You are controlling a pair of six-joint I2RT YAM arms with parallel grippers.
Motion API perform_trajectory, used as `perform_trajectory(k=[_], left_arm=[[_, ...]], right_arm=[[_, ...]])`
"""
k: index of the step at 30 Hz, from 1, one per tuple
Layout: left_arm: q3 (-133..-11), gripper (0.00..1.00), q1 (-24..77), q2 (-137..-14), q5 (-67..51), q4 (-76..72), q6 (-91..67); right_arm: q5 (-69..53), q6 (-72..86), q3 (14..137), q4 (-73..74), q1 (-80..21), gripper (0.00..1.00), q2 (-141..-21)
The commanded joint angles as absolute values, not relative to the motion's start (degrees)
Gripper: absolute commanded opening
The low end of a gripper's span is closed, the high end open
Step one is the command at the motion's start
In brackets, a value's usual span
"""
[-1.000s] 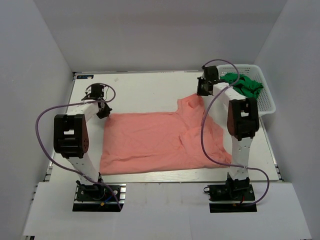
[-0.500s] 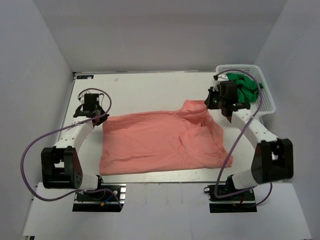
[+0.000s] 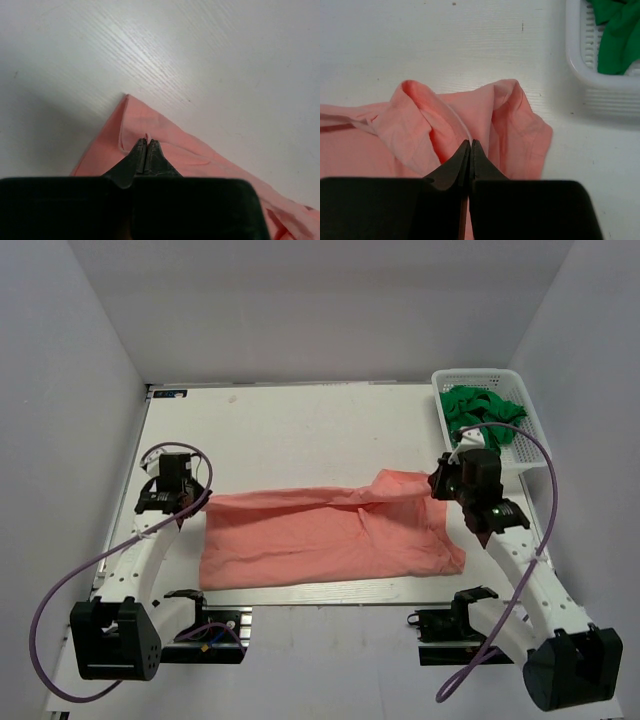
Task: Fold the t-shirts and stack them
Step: Fold the other side of the tshirt into a rectangle
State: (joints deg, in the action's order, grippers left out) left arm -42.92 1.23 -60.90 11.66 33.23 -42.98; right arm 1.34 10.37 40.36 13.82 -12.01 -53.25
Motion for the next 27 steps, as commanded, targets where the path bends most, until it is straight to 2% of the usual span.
perform_trajectory(k=[1,12,17,18,19,20,21,22,23,24,27], left_arm=[[-42.1,0.0,1.23,-59.59,16.61,38.67,-47.37],[-38.85,0.0,1.23,-59.58,19.6,44.38,-53.96],[-37.53,0.0,1.23,-63.27,16.8,44.38,-55.28],[-37.01,0.0,0.71,-63.8,16.79,45.25,-55.89],[-37.0,0.0,0.7,-64.33,16.79,46.83,-56.42],[-37.0,0.11,0.7,-64.86,17.31,47.98,-57.12],[-37.61,0.26,0.18,-66.08,17.92,49.47,-58.17],[-39.71,0.45,0.18,-66.79,17.93,51.05,-58.88],[-41.21,0.9,0.18,-67.41,17.93,55.24,-58.89],[-43.83,1.0,0.18,-67.41,19.76,57.28,-60.02],[-47.36,1.0,0.18,-67.24,25.55,63.1,-63.35]], right_arm=[[3.43,12.3,39.12,18.36,-11.95,0.0,-49.67],[9.58,20.2,34.98,26.98,-11.86,0.0,-42.02],[19.15,39.58,33.23,40.91,-11.86,0.01,-41.31],[20.55,43.81,33.05,42.61,-11.78,0.05,-40.87],[21.78,48.64,32.87,45.93,-11.78,0.19,-40.26],[22.93,49.74,32.96,47.62,-12.04,0.49,-38.77],[22.68,51.49,33.31,49.03,-11.69,0.9,-38.24],[23.11,55.16,33.66,50.35,-11.78,0.91,-37.71],[22.85,55.8,34.27,51.58,-11.86,0.91,-37.53],[23.11,55.98,34.8,52.29,-11.69,0.91,-37.36],[25.4,53.89,35.77,49.51,-11.69,0.91,-36.92]])
